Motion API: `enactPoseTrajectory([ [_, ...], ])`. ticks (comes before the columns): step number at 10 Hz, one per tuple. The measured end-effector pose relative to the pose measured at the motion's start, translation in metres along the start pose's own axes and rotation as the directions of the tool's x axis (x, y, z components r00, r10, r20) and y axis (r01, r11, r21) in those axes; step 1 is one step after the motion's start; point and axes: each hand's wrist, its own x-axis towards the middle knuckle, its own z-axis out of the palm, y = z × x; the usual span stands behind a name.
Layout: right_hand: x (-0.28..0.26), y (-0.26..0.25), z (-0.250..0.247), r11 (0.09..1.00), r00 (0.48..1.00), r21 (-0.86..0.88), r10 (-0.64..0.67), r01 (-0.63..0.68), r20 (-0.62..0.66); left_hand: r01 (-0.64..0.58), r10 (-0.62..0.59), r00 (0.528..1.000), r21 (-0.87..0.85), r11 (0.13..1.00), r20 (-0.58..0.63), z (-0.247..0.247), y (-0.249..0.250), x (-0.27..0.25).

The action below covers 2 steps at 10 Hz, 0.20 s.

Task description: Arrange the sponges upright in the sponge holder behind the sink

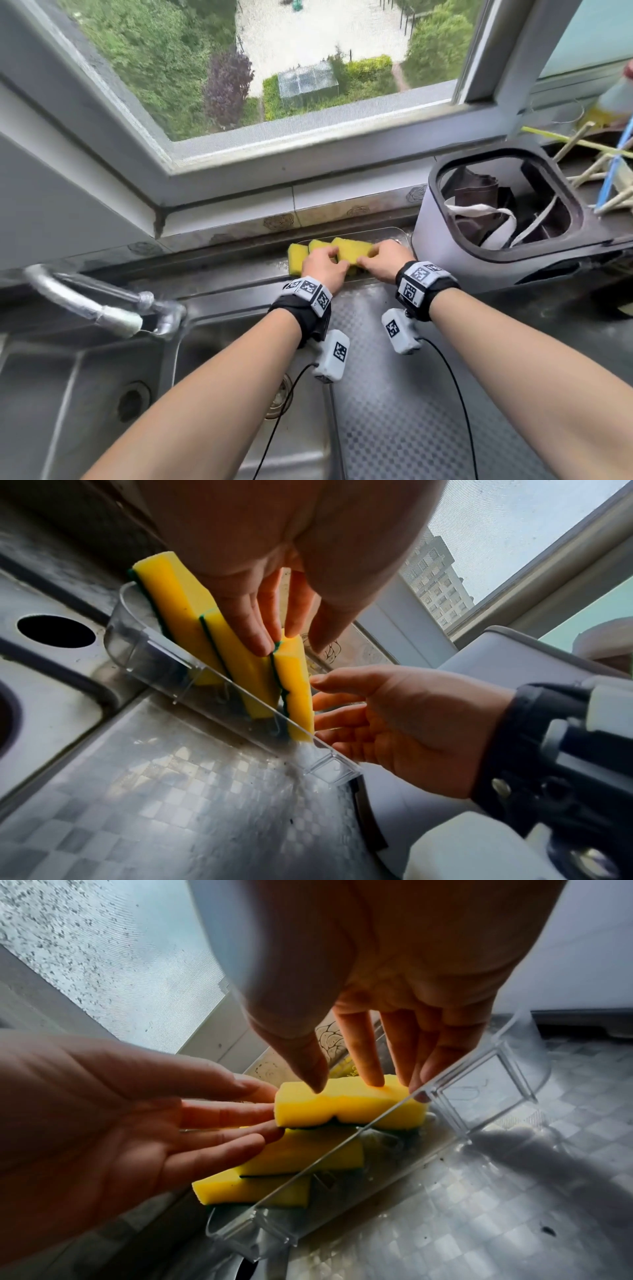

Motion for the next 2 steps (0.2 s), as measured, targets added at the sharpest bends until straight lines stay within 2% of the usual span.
enactPoseTrajectory([
  [1, -0.0063, -0.0013, -0.0023, 0.999, 1.0, 0.025, 0.02, -0.02, 0.006, 0.008, -0.007, 1.0, -0.056, 0.998, 0.02, -0.0068, -0.0015, -0.0061],
  [2, -0.0144, -0.0045, -0.0063, 0.997, 0.998, 0.076, 0.008, -0.004, -0.057, 0.003, -0.005, 1.0, -0.152, 0.988, -0.013, -0.0138, -0.0028, -0.0059],
])
